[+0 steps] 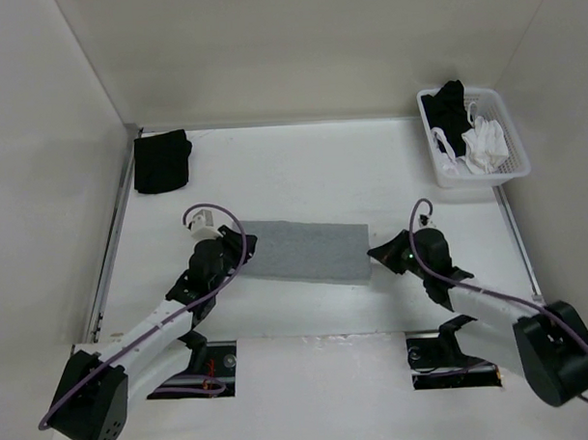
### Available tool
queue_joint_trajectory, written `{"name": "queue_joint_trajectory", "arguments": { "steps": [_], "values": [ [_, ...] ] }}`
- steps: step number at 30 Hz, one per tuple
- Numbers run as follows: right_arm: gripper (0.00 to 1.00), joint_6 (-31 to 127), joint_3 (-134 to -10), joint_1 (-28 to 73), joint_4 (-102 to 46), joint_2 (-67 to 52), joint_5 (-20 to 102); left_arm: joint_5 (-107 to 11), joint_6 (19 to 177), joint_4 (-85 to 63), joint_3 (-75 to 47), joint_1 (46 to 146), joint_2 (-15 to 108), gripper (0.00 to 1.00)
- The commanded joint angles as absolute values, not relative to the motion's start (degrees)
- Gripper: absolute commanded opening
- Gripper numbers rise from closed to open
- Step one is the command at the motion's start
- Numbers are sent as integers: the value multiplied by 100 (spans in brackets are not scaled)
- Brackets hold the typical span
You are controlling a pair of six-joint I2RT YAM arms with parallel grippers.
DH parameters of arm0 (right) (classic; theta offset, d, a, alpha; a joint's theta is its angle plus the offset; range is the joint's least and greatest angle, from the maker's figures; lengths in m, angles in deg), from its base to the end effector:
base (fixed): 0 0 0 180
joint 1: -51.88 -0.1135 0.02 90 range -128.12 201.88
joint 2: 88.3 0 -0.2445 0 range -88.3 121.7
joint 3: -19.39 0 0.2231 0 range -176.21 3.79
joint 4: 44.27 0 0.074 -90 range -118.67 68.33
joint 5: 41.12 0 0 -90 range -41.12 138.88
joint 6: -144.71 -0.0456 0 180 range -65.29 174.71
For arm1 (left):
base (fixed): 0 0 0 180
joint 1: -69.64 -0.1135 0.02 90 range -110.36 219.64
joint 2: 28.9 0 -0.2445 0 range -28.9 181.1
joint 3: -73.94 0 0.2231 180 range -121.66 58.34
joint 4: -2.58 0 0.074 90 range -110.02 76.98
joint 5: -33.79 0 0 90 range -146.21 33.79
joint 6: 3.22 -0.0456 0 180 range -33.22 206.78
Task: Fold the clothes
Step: Fold the tank top
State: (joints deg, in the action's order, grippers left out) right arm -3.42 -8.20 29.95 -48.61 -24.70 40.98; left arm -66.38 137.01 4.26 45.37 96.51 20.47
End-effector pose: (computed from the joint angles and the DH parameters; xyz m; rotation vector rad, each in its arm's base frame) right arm 0.1769 0.0780 0.1388 0.6233 2.1892 0.9367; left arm 0.1657 -0.0749 0.1809 -0.5198 1.8995 -0.7350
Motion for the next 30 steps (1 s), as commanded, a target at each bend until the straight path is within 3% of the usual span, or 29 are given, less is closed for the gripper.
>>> {"name": "queue_joint_trajectory", "arguments": {
  "steps": [1, 5, 11, 20, 27, 30],
  "values": [
    [0, -85, -894, 3241, -4295, -3553, 4176, -6737, 13828, 833, 4331, 9850, 2163, 22],
    [0, 529, -1605, 3189, -2975, -4320, 4701, -6790, 13863, 974, 4244, 10044, 2348, 22],
    [1, 1207, -3108, 2198, -2129, -3769, 5414, -6755, 13872, 887, 4208, 9965, 2094, 22],
    [1, 1480, -5147, 27, -1699, -1204, 6452, -6729, 13986, 360, 4331, 9685, 1330, 23],
    [1, 1323, -7159, -871, -1365, 1099, 6576, -6527, 14013, -299, 4182, 9044, 706, 23],
    [11, 1077, -7820, -994, -1258, 1899, 6558, -6281, 14048, -423, 4173, 8710, 503, 23]
  ]
}}
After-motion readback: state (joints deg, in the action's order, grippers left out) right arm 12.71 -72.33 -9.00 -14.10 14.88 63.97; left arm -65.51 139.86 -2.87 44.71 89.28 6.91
